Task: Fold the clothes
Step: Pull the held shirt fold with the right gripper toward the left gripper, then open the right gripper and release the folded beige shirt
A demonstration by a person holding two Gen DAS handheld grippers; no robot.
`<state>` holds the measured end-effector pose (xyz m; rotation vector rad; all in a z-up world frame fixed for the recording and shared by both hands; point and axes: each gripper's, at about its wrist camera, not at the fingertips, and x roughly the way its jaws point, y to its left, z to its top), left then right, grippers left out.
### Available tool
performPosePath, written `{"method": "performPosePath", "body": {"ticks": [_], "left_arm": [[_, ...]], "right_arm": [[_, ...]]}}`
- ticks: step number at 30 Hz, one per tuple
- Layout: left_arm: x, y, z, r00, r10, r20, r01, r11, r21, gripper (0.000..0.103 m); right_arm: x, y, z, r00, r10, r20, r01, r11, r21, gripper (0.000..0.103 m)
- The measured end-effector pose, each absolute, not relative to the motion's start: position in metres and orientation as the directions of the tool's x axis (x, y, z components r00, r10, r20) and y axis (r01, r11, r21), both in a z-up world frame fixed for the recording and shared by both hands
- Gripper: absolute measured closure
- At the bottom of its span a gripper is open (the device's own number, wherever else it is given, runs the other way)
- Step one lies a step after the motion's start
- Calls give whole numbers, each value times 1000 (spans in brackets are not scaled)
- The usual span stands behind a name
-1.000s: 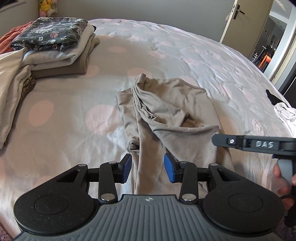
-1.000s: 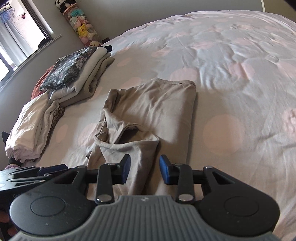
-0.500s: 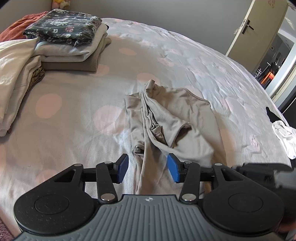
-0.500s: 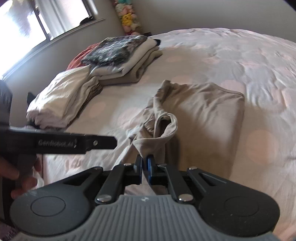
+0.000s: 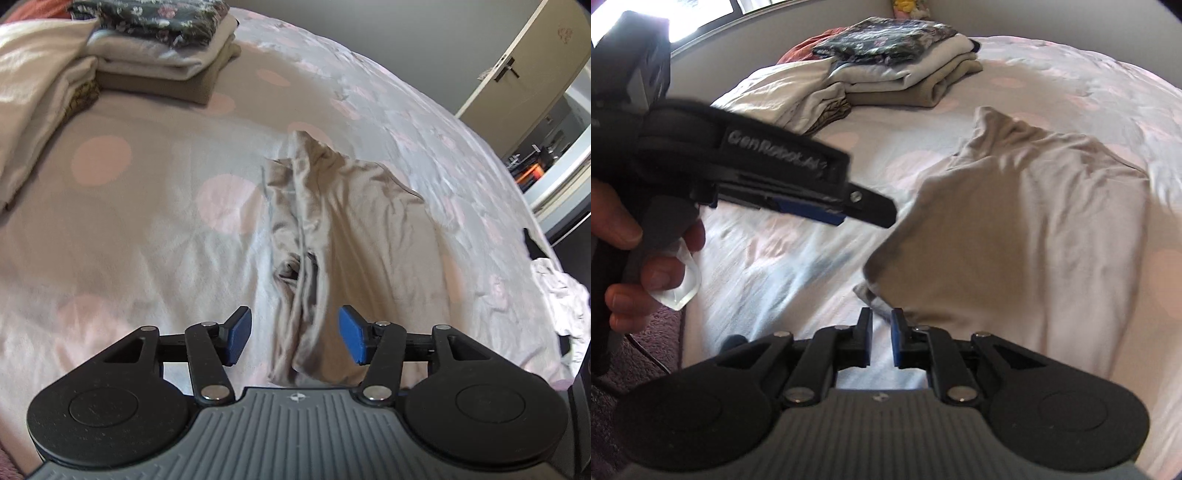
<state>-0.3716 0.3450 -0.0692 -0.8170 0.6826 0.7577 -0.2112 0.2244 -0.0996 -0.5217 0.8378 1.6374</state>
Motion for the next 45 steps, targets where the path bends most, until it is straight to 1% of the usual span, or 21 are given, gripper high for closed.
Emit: {"method": "performPosePath", "body": {"ticks": [3,4,6,8,10,11,12,13,15,17,21,22,25,31,33,34,37,39,41,43,45], "left_arm": [[-373,340,-70,593,300,-747,-771,478,-421,49],[-373,338,-69,603,298,-740,-763,486,-426,49],[-369,334,-68,607,289,-740,-752,512,-416,51],[-362,331,-72,577,279,-768,-756,539,-372,61],[-358,328,-79,544,282,-791,-767,549,-332,62],[-356,328,-83,531,284,-798,-773,547,-320,64],[-358,328,-87,531,279,-800,-775,542,-325,76],[-359,328,-92,532,274,-801,-776,537,-332,82],[-364,328,-95,533,274,-801,-778,530,-337,99],[-367,327,-96,537,275,-797,-776,531,-339,101],[-368,328,-105,502,258,-825,-794,516,-322,102],[-368,328,-110,489,254,-834,-799,513,-312,102],[-373,330,-117,497,243,-833,-803,494,-335,101],[-381,324,-111,455,233,-859,-822,482,-304,100],[-386,320,-107,445,237,-864,-825,483,-293,98],[-389,319,-102,443,246,-862,-827,483,-287,95],[-395,320,-83,460,301,-835,-828,485,-282,73],[-395,327,-69,504,335,-796,-819,478,-317,60],[-389,339,-60,547,347,-762,-801,482,-356,55],[-378,353,-53,574,359,-736,-787,490,-375,54],[-365,368,-51,570,380,-729,-791,494,-360,47]], "right_arm": [[-187,204,-91,-173,669,-723,-968,20,250,81],[-180,198,-89,-146,672,-726,-968,55,246,76],[-168,184,-86,-73,660,-747,-970,126,206,72],[-161,174,-90,-9,626,-780,-971,179,155,62],[-154,165,-96,32,597,-802,-967,222,127,57],[-151,163,-99,34,589,-807,-963,236,132,57],[-149,165,-101,32,588,-808,-960,242,138,57],[-149,166,-103,39,589,-807,-961,243,131,57],[-149,170,-109,29,576,-817,-963,236,132,60],[-149,174,-115,15,560,-828,-964,228,137,95],[-153,175,-118,32,529,-848,-970,223,102,97],[-154,176,-121,38,512,-858,-969,227,93,100],[-151,177,-124,34,492,-870,-966,238,97,100],[-148,167,-120,42,478,-878,-962,257,94,101],[-147,159,-113,57,501,-864,-956,277,98,98],[-146,155,-109,65,520,-851,-953,285,102,95],[-141,151,-94,79,588,-805,-941,311,136,95],[-136,153,-84,99,630,-771,-933,328,149,88],[-128,160,-76,115,665,-738,-923,347,169,66],[-116,169,-73,115,683,-721,-910,364,200,63],[-103,181,-72,108,692,-714,-891,386,240,60]]}}
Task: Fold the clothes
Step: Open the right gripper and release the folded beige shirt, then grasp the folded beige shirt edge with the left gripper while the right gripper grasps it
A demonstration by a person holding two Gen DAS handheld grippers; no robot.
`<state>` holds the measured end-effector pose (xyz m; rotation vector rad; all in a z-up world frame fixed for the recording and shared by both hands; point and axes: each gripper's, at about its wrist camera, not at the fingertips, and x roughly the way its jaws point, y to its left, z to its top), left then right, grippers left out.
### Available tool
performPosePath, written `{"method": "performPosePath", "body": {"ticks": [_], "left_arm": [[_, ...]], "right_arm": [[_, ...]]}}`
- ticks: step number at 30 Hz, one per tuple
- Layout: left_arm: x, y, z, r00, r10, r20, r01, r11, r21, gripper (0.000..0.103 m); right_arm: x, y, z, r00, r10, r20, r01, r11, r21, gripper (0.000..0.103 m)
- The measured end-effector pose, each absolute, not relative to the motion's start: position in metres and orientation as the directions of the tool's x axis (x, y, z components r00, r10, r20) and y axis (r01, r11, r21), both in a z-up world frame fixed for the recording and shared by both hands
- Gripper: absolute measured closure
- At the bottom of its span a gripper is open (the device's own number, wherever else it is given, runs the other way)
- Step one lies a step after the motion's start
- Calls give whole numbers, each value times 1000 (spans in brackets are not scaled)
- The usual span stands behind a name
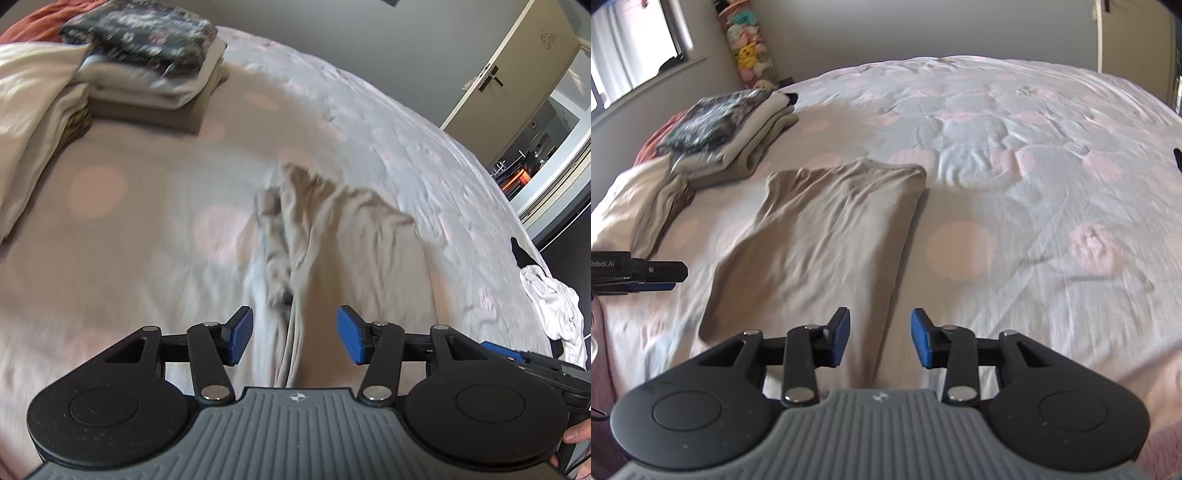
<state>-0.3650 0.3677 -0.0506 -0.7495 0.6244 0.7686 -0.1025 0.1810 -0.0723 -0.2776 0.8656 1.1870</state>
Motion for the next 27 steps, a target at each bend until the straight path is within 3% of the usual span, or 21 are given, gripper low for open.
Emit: {"method": "performPosePath", "body": {"ticks": [6,13,17,22,24,26,27], "left_arm": [[-336,415,-68,547,402,-734,-821,430,-376,43],[-307,451,-96,497,412,-764,-848,416,-328,43],[-293,462,-110,493,404,-771,-847,426,-319,37],[-292,477,-119,559,416,-717,-818,420,-393,37],[-290,484,-122,583,397,-709,-802,420,-424,39],[-286,485,-124,595,387,-704,-791,437,-429,58],[-284,486,-125,600,382,-703,-787,440,-432,71]], "right_arm": [[-69,215,-74,104,717,-689,-834,440,332,41],[-34,260,-94,80,719,-690,-790,468,396,39],[-17,282,-108,53,722,-690,-763,475,439,39],[6,307,-127,11,722,-692,-729,479,489,40],[14,315,-133,-21,731,-682,-711,468,524,42],[17,323,-135,-44,735,-677,-708,455,540,50],[17,327,-137,-54,733,-678,-713,447,540,60]]}}
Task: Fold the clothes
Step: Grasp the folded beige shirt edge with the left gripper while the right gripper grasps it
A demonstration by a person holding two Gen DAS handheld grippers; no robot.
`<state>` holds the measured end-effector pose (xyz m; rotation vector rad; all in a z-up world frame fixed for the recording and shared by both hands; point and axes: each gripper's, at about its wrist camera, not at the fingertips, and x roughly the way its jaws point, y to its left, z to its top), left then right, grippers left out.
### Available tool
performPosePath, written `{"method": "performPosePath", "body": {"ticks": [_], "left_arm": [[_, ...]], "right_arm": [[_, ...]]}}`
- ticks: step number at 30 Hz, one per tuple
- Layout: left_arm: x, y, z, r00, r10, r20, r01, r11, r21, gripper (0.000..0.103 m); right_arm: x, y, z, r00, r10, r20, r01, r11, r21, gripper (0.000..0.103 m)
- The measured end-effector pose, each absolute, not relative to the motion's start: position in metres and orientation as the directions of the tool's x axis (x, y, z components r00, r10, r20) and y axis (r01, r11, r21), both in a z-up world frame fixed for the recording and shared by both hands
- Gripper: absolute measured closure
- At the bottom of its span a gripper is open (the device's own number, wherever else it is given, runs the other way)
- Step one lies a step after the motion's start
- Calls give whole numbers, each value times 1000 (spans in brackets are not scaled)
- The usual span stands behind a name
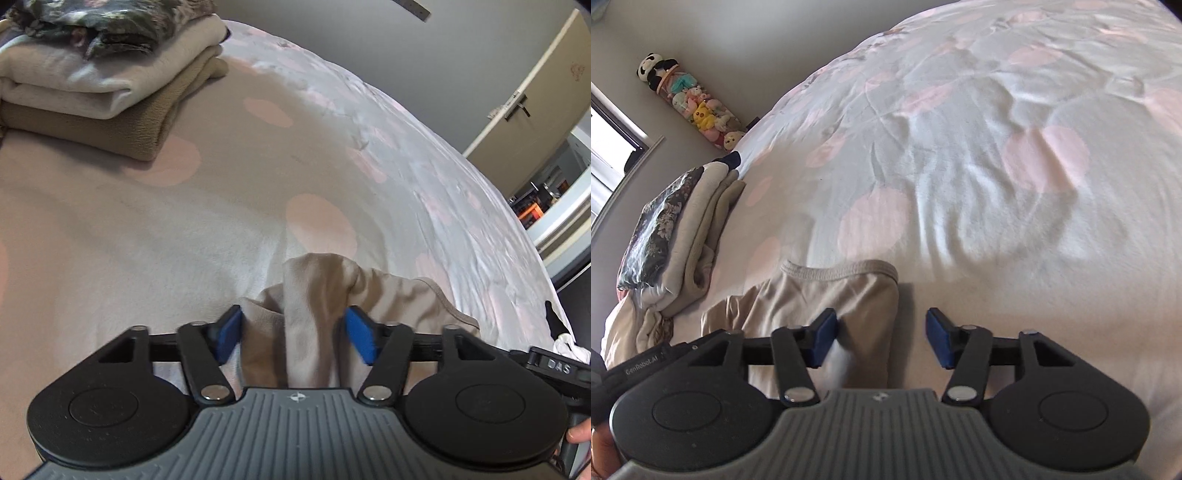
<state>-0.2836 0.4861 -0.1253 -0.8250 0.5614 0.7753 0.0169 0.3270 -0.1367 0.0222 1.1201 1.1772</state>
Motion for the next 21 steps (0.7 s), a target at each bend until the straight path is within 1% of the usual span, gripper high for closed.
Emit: {"method": "performPosePath", "body": {"ticks": [2,3,5,8,14,21], "left_arm": [[-281,487,-126,610,374,-699,-780,443,-443,84],[-281,488,-126,615,371,-696,-776,443,-450,90],[-280,487,-123,618,375,-692,-772,456,-443,93],[-276,478,-109,607,409,-681,-774,497,-392,95],[-294,456,-70,614,496,-614,-781,495,-380,96],[-344,437,-14,594,622,-510,-804,469,-365,96]], "right_arm": [[15,335,-139,-71,730,-680,-728,428,536,79],[14,337,-139,-73,727,-683,-739,421,527,84],[11,340,-136,-72,724,-686,-756,409,511,91],[4,341,-124,-44,725,-688,-791,395,467,93],[-20,342,-81,19,757,-653,-863,342,371,93],[-64,352,-18,37,827,-561,-921,246,301,94]]}}
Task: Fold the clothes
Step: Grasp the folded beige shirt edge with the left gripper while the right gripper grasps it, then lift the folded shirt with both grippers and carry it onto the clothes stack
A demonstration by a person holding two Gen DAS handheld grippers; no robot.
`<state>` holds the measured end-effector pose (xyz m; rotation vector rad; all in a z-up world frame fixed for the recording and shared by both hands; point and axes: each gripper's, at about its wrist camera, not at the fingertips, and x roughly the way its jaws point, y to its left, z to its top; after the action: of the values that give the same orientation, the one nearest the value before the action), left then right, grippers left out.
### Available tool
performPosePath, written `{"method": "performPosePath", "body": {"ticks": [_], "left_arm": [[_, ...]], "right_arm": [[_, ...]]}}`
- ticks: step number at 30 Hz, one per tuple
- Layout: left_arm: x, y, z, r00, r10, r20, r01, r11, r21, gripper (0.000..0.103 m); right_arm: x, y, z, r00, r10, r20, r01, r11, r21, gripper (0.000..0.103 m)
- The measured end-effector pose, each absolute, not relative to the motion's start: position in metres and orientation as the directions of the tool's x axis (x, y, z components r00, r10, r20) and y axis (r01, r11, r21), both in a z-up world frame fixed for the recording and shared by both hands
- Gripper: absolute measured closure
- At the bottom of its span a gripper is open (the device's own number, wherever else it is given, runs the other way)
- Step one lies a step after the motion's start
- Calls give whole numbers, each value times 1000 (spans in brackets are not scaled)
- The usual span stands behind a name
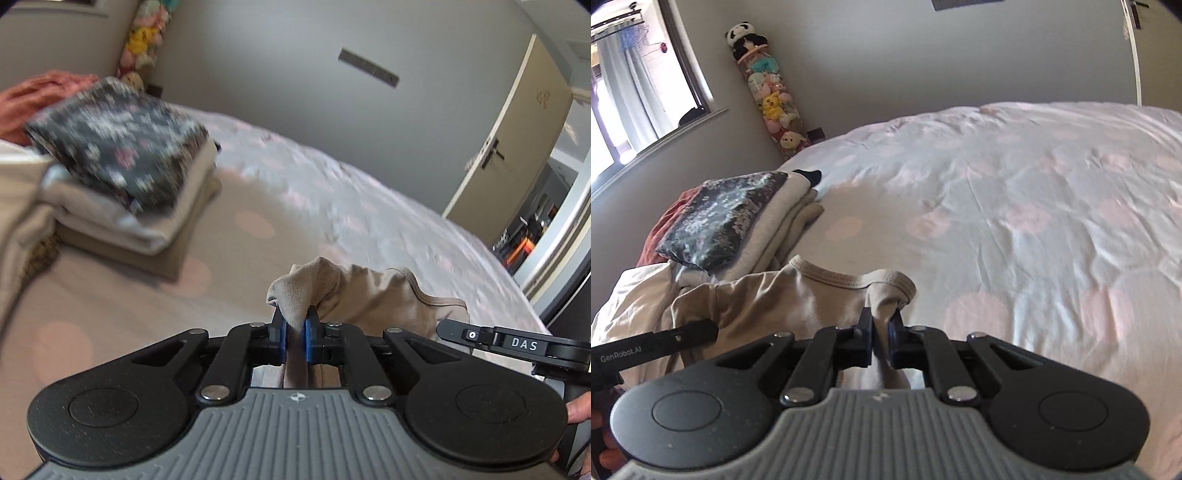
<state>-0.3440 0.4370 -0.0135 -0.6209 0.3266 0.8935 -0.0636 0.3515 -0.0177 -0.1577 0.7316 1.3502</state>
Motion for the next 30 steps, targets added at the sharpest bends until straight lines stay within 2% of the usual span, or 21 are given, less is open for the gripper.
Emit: {"method": "performPosePath", "body": {"ticks": [11,18,25,30], "left_arm": [[-436,440,62,500,784,-369,-854,374,-362,97],[-500,457,98,408,860,-307,-881,283,-379,97],[-571,474,104,284,892,-352,-918,147,-369,97],[-618,487,95,183,896,-404,-946,48,-321,97]], "right_arm": [[-148,411,64,-58,919,-391,-980,23,198,94],[-206,484,110,-188,922,-338,-980,-151,132,94],[-302,573,147,-360,853,-378,-921,-391,-4,94],[-393,629,138,-431,785,-444,-857,-511,-71,94]]}}
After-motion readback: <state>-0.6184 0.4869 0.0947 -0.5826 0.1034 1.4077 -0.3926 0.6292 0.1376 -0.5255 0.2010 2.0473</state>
